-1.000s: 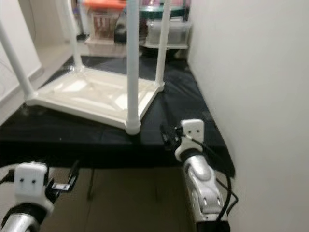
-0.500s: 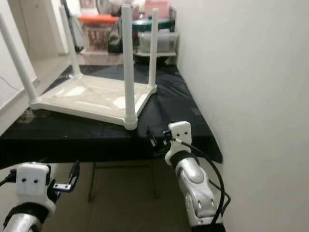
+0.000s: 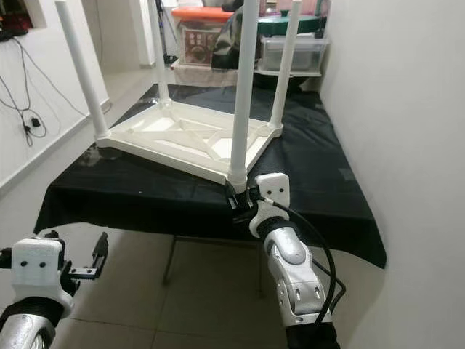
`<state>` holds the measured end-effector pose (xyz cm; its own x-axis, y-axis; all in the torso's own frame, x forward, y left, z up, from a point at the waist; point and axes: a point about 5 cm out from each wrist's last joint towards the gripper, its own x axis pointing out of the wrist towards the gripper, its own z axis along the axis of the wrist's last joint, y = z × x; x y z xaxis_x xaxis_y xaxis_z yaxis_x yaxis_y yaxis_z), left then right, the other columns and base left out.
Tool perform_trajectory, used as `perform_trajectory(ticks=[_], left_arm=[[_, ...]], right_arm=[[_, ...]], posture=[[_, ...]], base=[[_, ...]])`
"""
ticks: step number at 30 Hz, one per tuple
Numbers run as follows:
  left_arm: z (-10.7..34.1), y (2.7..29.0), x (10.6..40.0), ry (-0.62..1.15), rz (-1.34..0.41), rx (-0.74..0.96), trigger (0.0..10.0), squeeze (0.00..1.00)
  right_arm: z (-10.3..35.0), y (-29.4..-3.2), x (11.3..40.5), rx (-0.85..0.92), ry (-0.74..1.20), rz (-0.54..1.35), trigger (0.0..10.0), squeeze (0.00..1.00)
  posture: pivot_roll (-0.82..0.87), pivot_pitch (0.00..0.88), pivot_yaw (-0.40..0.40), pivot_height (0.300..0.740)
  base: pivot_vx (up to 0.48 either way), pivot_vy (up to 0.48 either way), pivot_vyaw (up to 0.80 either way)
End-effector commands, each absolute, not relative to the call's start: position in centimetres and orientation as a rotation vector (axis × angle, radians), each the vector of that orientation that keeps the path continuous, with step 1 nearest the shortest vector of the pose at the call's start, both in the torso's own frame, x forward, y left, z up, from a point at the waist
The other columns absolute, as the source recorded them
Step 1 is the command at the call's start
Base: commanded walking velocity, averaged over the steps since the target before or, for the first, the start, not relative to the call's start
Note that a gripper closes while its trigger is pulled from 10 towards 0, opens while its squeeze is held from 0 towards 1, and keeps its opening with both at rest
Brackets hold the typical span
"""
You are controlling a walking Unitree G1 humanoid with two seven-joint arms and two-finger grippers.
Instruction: Building children table
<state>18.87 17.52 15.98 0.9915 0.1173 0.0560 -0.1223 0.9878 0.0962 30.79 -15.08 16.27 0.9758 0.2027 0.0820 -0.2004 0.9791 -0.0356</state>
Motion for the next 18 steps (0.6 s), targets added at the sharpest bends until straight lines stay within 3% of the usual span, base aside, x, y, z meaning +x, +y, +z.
perform_trajectory(ticks=[1,6,18], left_arm=[[16.2,17.7,18.8,-0.055,0.129,0.105,10.0,0.00],[16.2,17.7,18.9,-0.052,0.133,0.097,10.0,0.00],[16.1,17.8,19.0,-0.046,0.148,0.090,10.0,0.00]], right_arm=[[16.4,-15.4,30.9,-0.037,-0.091,0.173,10.0,0.00],[16.3,-16.1,31.2,-0.051,-0.082,0.104,10.0,0.00],[15.9,-16.4,31.4,-0.091,-0.059,0.061,10.0,0.00]], posture=[[0.04,0.021,-0.011,0.740],[0.04,0.021,-0.011,0.740],[0.04,0.022,-0.009,0.740]], base=[[0.000,0.000,0.00],[0.000,0.000,0.00],[0.000,0.000,-0.80]])
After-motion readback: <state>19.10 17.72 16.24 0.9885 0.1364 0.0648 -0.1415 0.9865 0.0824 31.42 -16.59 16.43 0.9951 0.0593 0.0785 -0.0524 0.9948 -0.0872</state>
